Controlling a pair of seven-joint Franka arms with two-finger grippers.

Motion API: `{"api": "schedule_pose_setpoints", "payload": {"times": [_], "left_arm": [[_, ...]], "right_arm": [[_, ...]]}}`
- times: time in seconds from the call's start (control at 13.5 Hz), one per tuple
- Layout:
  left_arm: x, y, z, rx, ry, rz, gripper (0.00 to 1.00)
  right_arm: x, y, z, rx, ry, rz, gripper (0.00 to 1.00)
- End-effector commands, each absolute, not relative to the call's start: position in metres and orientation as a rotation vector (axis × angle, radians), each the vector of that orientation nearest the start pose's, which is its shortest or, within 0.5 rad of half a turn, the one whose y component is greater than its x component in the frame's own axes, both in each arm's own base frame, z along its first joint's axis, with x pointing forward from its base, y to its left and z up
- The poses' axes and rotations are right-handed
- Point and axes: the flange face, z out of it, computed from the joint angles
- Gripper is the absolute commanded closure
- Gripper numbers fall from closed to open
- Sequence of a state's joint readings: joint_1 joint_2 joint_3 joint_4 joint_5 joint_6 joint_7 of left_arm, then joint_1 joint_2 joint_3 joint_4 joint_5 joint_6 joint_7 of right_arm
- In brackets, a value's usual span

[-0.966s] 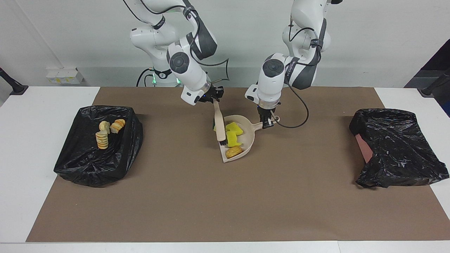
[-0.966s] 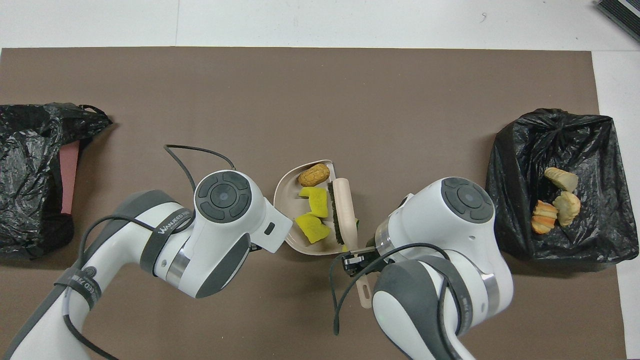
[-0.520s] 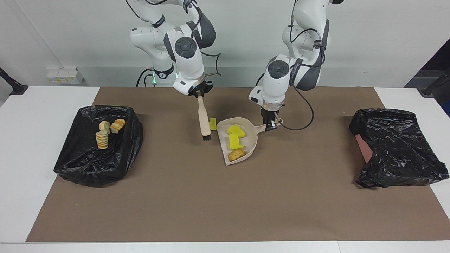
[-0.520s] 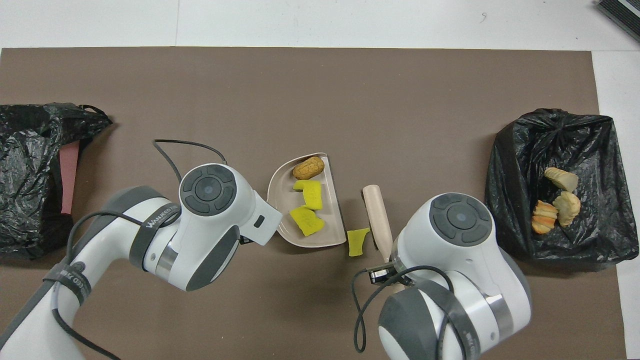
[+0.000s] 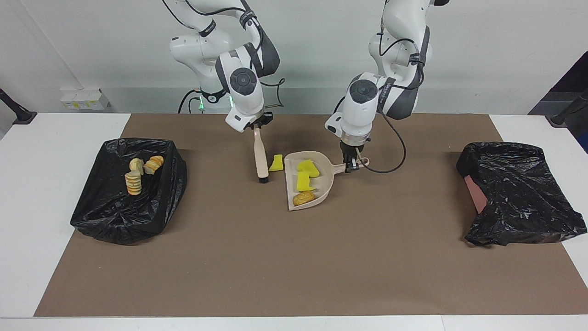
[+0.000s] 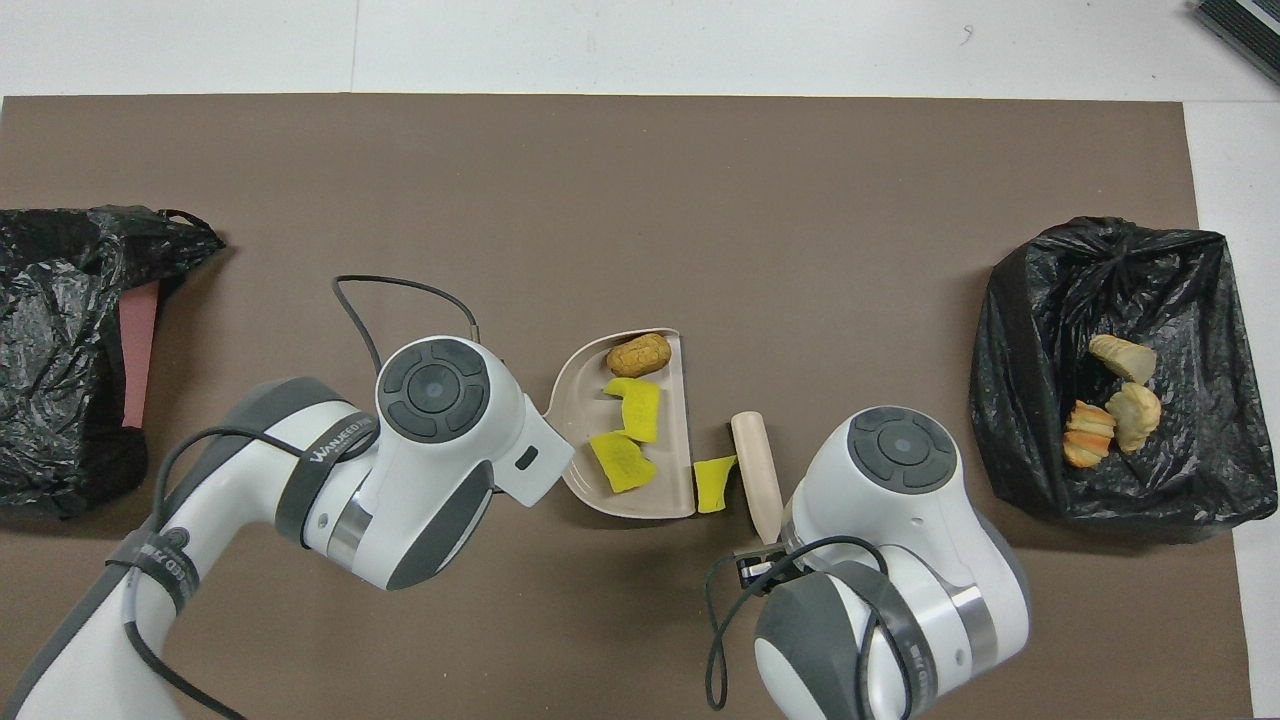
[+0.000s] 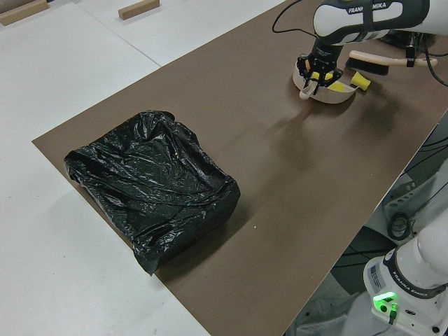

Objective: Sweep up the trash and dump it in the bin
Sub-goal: 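Sweep the sponge pieces into the dustpan with the right gripper's brush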

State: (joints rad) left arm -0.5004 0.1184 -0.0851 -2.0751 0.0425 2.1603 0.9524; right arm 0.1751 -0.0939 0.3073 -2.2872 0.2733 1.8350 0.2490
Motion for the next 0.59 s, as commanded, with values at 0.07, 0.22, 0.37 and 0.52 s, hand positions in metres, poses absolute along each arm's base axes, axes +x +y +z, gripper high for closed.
{"api": "schedule_pose_setpoints", "payload": {"times": [0.07,0.22,0.37,0.52], "left_arm": [[0.451,-0.311,0.371,-2.175,2.225,0.042,1.0],[0.449,-0.31,0.37,-2.183,2.216,0.039,1.0],[0.453,-0.306,0.368,-2.18,2.217,0.019,1.0],[0.46,-0.298,0.368,-2.185,2.213,0.002,1.0]], "right_arm": [[0.398,0.251,0.371,-2.839,-0.031,0.579,1.0],[0.402,0.266,0.376,-2.758,0.017,0.59,1.0],[0.416,0.275,0.39,-2.745,0.028,0.571,1.0],[0.415,0.272,0.4,-2.769,0.03,0.549,1.0]]}}
